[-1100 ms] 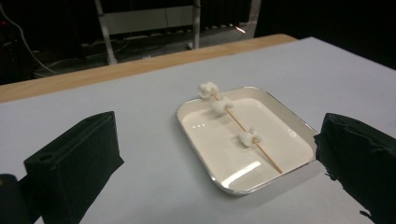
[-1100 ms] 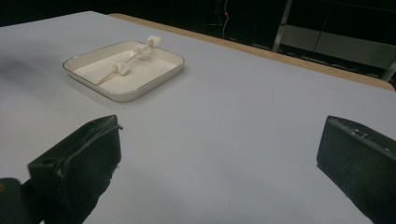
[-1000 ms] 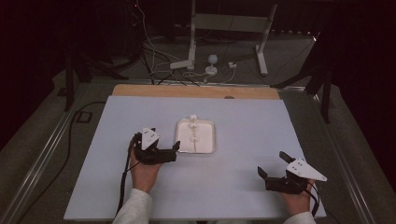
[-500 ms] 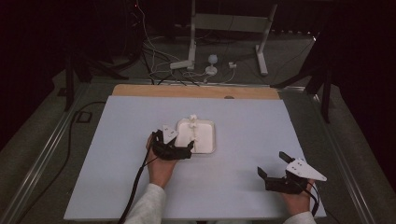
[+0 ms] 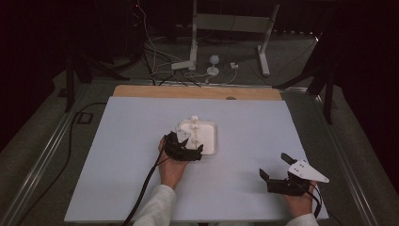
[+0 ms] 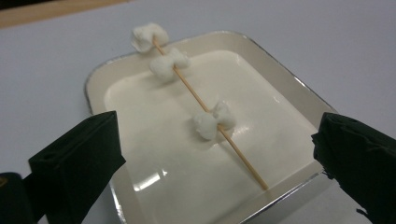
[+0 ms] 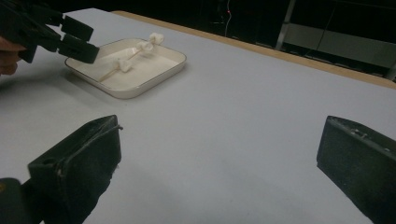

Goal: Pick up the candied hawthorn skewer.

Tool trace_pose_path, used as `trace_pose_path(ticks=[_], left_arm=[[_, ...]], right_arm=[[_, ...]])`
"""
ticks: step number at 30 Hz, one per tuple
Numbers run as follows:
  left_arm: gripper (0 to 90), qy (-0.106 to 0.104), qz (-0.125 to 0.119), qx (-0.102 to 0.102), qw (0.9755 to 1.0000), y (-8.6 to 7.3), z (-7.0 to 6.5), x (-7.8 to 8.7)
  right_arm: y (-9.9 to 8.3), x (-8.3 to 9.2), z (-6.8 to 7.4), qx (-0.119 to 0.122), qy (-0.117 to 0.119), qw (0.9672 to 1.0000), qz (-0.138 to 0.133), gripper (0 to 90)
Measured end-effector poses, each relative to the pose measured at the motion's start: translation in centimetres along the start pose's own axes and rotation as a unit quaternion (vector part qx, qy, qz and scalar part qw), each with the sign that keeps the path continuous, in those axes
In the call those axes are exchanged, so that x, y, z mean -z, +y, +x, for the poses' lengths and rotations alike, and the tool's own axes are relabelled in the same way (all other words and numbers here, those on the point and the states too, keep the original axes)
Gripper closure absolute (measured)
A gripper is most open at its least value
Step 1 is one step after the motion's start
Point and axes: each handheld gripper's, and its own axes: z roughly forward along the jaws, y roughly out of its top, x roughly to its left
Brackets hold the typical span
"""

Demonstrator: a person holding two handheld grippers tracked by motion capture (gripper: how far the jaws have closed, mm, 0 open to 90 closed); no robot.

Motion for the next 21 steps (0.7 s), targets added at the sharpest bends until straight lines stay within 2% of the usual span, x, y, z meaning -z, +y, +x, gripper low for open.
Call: trace_pose_path(ticks=[3, 5, 6, 7, 8, 9, 10, 11, 12, 13, 14, 15, 17, 18, 21], left_arm=[[4.2, -0.005, 0.018, 0.003, 0.9998, 0.1, -0.1, -0.4], [6.1, 0.001, 0.024, -0.003, 0.9997, 0.2, -0.3, -0.6], [6.8, 0.013, 0.039, -0.014, 0.9991, 0.3, -0.6, -0.9], [7.8, 0.013, 0.039, -0.014, 0.9991, 0.3, -0.6, -0.9], [10.6, 0.022, 0.046, -0.025, 0.9984, 0.2, -0.8, -1.1], [16.3, 0.023, 0.048, -0.029, 0.9982, 0.2, -0.8, -1.2], [18.1, 0.023, 0.048, -0.029, 0.9982, 0.2, -0.8, -1.2], [20.3, 0.026, 0.057, -0.04, 0.9972, 0.1, -0.9, -1.3], [24.8, 0.026, 0.057, -0.04, 0.9972, 0.1, -0.9, -1.3], [24.8, 0.028, 0.062, -0.043, 0.9968, 0.0, -0.9, -1.4], [33.2, 0.023, 0.069, -0.046, 0.9963, -0.1, -0.8, -1.5], [37.2, 0.022, 0.077, -0.047, 0.9957, -0.2, -0.7, -1.6], [44.9, 0.014, 0.081, -0.037, 0.996, -0.2, -0.5, -1.6], [50.0, -0.001, 0.084, -0.027, 0.9961, -0.1, -0.2, -1.6], [59.7, 0.005, 0.09, -0.017, 0.9958, 0.0, 0.2, -1.4]], right_arm=[[0.0, 0.0, 0.0, 0.0, 0.001, 1.0, 0.0, 0.0], [0.0, 0.0, 0.0, -0.001, 0.0, 1.0, 0.002, 0.0], [0.0, 0.0, 0.0, -0.001, 0.001, 1.0, 0.002, 0.0], [0.0, 0.0, 0.0, 0.0, 0.001, 1.0, 0.0, 0.0], [0.0, 0.0, 0.0, 0.001, 0.001, 1.0, 0.0, 0.0], [0.0, 0.0, 0.0, 0.0, 0.001, 1.0, 0.0, 0.0], [0.0, 0.0, 0.0, 0.0, 0.001, 1.0, 0.0, 0.0], [0.0, 0.0, 0.1, 0.001, 0.002, 1.0, 0.001, 0.0], [0.0, 0.0, 0.1, 0.0, 0.001, 1.0, 0.001, 0.0], [0.0, 0.0, 0.1, 0.0, 0.001, 1.0, 0.001, 0.0], [0.0, 0.0, 0.0, 0.0, 0.002, 1.0, -0.001, 0.0], [0.0, 0.0, 0.0, -0.001, 0.001, 1.0, 0.0, 0.0], [0.0, 0.0, -0.1, -0.001, 0.002, 1.0, 0.0, 0.0], [0.0, 0.0, -0.1, -0.002, 0.001, 1.0, 0.001, 0.0], [0.0, 0.1, 0.0, -0.002, 0.001, 1.0, 0.0, 0.0]])
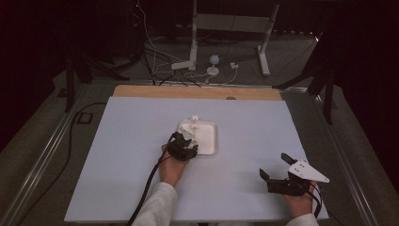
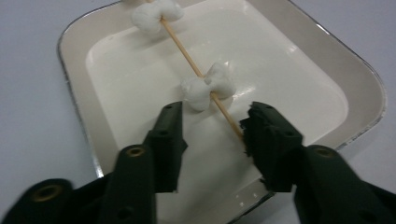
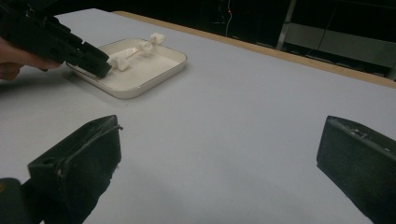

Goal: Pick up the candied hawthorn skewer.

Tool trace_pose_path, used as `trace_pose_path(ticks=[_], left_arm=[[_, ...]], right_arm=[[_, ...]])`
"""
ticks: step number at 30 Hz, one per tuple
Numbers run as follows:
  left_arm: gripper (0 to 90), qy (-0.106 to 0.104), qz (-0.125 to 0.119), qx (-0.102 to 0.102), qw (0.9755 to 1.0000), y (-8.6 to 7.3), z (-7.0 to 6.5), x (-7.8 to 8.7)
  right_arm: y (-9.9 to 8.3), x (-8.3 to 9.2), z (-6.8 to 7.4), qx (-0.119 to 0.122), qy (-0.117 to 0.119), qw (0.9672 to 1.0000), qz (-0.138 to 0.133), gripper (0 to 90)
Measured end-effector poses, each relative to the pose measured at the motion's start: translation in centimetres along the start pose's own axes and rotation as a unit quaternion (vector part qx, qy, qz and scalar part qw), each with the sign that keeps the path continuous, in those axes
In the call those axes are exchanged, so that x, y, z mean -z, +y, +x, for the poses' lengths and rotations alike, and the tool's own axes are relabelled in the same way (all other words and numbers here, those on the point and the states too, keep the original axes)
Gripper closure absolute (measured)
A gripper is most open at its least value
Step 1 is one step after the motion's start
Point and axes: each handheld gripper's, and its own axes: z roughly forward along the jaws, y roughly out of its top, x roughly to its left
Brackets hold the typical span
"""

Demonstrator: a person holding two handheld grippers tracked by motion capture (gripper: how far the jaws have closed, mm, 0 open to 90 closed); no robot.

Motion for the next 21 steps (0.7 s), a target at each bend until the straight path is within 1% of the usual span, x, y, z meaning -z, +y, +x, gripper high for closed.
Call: trace_pose_path(ticks=[1, 2, 3, 4, 5, 8, 9, 10, 12, 15, 18, 21], left_arm=[[63.0, 0.0, 0.0, 0.0, 1.0, 0.0, 0.0, 0.0], [66.2, 0.004, 0.006, 0.009, 0.9999, 0.1, 0.3, 0.1], [69.3, 0.004, 0.006, 0.009, 0.9999, 0.1, 0.3, 0.1], [69.3, 0.004, 0.008, 0.012, 0.9999, 0.1, 0.4, 0.1], [74.8, 0.005, 0.01, 0.015, 0.9998, 0.2, 0.5, 0.2], [80.7, 0.008, 0.019, 0.036, 0.9991, 0.4, 1.0, 0.2], [83.2, 0.008, 0.019, 0.036, 0.9991, 0.4, 1.0, 0.2], [83.2, 0.009, 0.021, 0.04, 0.9989, 0.4, 1.1, 0.2], [87.7, 0.008, 0.024, 0.052, 0.9984, 0.5, 1.3, 0.2], [89.5, 0.006, 0.026, 0.059, 0.9979, 0.6, 1.5, 0.2], [89.9, 0.006, 0.028, 0.061, 0.9977, 0.6, 1.6, 0.3], [90.0, 0.0, 0.02, 0.067, 0.9976, 0.7, 1.8, 0.7]], right_arm=[[0.0, 0.0, 0.0, 0.0, 0.0, 1.0, 0.0, 0.0], [0.0, 0.0, 0.0, 0.001, 0.001, 1.0, 0.001, 0.0], [0.0, 0.0, 0.0, 0.002, 0.002, 1.0, 0.001, 0.0], [0.0, 0.0, 0.0, 0.002, 0.002, 1.0, 0.001, 0.0], [0.0, 0.0, 0.0, 0.001, 0.003, 1.0, 0.002, 0.0], [0.0, -0.1, 0.1, 0.001, 0.003, 1.0, 0.002, 0.0], [0.0, -0.1, 0.1, 0.001, 0.003, 1.0, 0.002, 0.0], [0.0, -0.1, 0.1, 0.001, 0.003, 1.0, 0.003, 0.0], [0.0, -0.1, 0.1, 0.002, 0.004, 1.0, 0.004, 0.0], [0.0, -0.1, 0.0, 0.0, 0.004, 1.0, 0.004, 0.0], [-0.1, -0.1, 0.0, 0.0, 0.004, 1.0, 0.004, 0.0], [-0.1, -0.1, 0.0, 0.0, 0.004, 1.0, 0.004, 0.0]])
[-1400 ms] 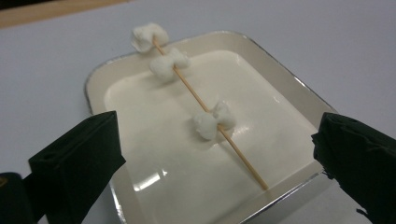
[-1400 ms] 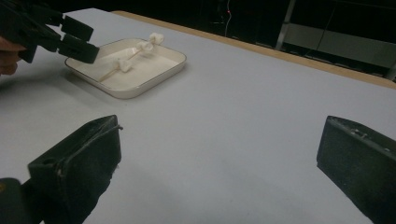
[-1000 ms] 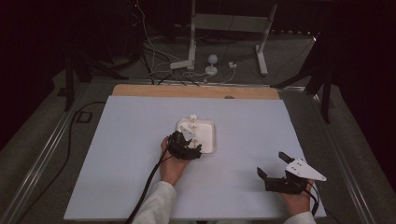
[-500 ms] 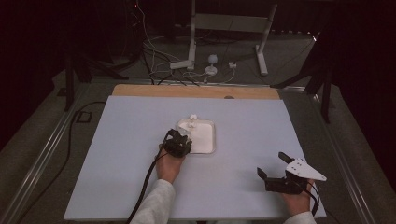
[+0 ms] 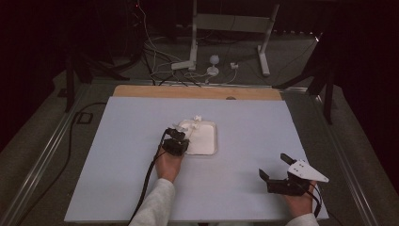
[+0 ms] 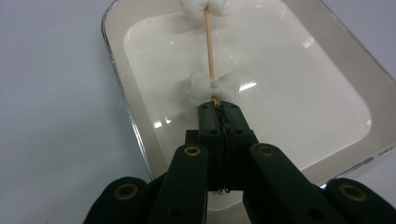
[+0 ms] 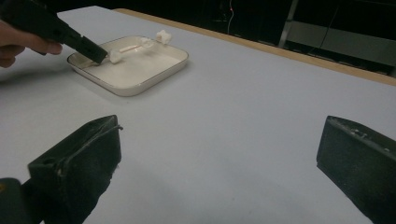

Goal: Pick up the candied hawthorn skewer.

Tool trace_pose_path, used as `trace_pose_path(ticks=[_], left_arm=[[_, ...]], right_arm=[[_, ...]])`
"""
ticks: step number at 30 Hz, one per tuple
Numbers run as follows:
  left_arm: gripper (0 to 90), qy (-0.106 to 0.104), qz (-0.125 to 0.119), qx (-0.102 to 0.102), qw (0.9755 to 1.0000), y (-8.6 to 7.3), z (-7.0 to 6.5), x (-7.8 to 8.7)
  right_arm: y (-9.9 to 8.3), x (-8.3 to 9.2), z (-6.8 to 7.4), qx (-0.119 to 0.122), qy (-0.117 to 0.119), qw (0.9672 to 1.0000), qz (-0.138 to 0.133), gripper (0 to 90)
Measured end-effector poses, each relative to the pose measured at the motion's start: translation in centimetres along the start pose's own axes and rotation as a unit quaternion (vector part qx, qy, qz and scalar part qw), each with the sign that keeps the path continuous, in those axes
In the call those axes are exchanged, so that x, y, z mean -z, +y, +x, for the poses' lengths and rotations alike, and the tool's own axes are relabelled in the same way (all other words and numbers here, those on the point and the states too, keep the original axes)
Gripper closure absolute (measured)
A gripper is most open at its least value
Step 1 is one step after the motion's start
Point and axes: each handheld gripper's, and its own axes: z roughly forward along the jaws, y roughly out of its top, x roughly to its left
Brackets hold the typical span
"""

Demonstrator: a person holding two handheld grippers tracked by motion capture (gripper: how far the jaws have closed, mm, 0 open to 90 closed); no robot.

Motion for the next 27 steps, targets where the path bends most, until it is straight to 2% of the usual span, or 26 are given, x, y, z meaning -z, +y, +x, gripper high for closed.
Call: trace_pose_path(ticks=[2, 3, 5, 9, 13, 18, 27], left_arm=[[90.0, -0.004, -0.004, 0.002, 1.0, 0.1, 0.1, 0.3], [90.0, 0.0, -0.016, -0.002, 0.9999, 0.2, 0.0, 0.9], [90.0, -0.003, -0.019, -0.003, 0.9998, 0.3, 0.0, 1.1], [90.0, -0.005, -0.041, -0.007, 0.9991, 0.3, -0.2, 2.2], [90.0, -0.021, -0.056, -0.008, 0.9982, 0.3, -0.5, 3.2], [90.0, -0.044, -0.035, -0.022, 0.9982, -0.3, -0.9, 3.8], [89.7, -0.052, 0.005, -0.016, 0.9985, -1.7, -0.2, 2.8]], right_arm=[[0.0, 0.0, 0.0, 0.001, 0.0, 1.0, 0.001, 0.0], [0.0, 0.0, 0.0, 0.001, 0.0, 1.0, 0.001, 0.0], [0.0, 0.0, 0.0, 0.001, 0.0, 1.0, 0.001, 0.0], [0.0, 0.0, 0.0, 0.001, -0.001, 1.0, 0.001, 0.0], [0.0, 0.0, 0.0, 0.001, -0.002, 1.0, 0.001, 0.0], [0.0, 0.0, 0.0, 0.001, -0.002, 1.0, 0.001, 0.0], [0.0, -0.1, 0.1, 0.003, -0.002, 1.0, 0.002, 0.0]])
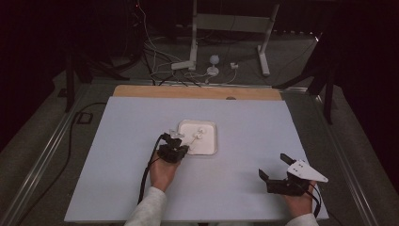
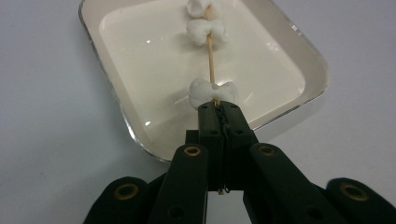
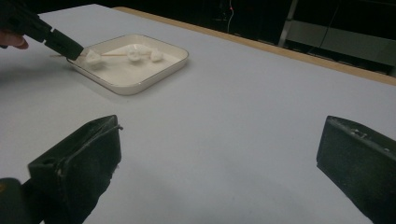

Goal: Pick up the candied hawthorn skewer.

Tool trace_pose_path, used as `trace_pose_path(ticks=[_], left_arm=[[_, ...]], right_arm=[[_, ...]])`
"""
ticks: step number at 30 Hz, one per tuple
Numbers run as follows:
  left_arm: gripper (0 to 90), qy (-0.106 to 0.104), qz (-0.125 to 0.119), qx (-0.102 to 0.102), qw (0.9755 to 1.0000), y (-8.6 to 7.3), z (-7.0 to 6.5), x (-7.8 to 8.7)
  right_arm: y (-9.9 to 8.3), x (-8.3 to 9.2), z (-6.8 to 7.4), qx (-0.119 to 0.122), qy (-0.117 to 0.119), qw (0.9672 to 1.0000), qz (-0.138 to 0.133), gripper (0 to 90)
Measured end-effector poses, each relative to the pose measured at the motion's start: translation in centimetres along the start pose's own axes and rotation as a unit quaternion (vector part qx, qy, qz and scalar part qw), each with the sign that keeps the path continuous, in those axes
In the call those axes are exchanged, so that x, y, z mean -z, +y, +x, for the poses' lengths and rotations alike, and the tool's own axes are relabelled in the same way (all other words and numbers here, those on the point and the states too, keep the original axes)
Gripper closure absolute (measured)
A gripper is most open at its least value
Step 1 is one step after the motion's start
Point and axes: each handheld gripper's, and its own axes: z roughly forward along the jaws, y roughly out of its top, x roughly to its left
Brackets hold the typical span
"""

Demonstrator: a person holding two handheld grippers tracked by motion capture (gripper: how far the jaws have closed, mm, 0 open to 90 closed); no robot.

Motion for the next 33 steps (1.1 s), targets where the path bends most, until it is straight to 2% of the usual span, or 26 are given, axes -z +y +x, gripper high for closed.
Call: trace_pose_path(ticks=[6, 9, 11, 17, 21, 27, 33], left_arm=[[89.0, -0.008, 0.02, 0.014, 0.9997, 0.2, 0.5, -0.7], [90.0, -0.013, 0.027, 0.01, 0.9995, 0.5, 0.7, -0.8], [90.0, -0.009, 0.021, 0.009, 0.9997, 0.5, 0.7, -0.6], [90.0, -0.025, -0.014, 0.012, 0.9995, 0.5, 0.8, 1.3], [90.0, -0.027, -0.026, 0.011, 0.9992, 0.3, 0.9, 2.1], [90.0, -0.035, -0.052, 0.011, 0.998, -0.4, 1.4, 3.6], [90.0, -0.034, -0.079, 0.009, 0.9963, -1.0, 2.0, 5.0]], right_arm=[[0.0, 0.0, 0.0, 0.0, 0.0, 1.0, 0.001, 0.0], [0.0, 0.0, 0.0, 0.0, 0.0, 1.0, 0.001, 0.0], [0.0, 0.0, 0.0, 0.0, 0.0, 1.0, 0.0, 0.0], [0.0, 0.0, -0.1, -0.004, 0.002, 1.0, 0.001, 0.0], [0.0, -0.1, 0.0, -0.005, 0.003, 1.0, 0.001, 0.0], [0.1, -0.2, 0.1, -0.011, 0.007, 0.9999, -0.001, 0.0], [0.1, -0.3, 0.1, -0.018, 0.01, 0.9998, -0.001, 0.0]])
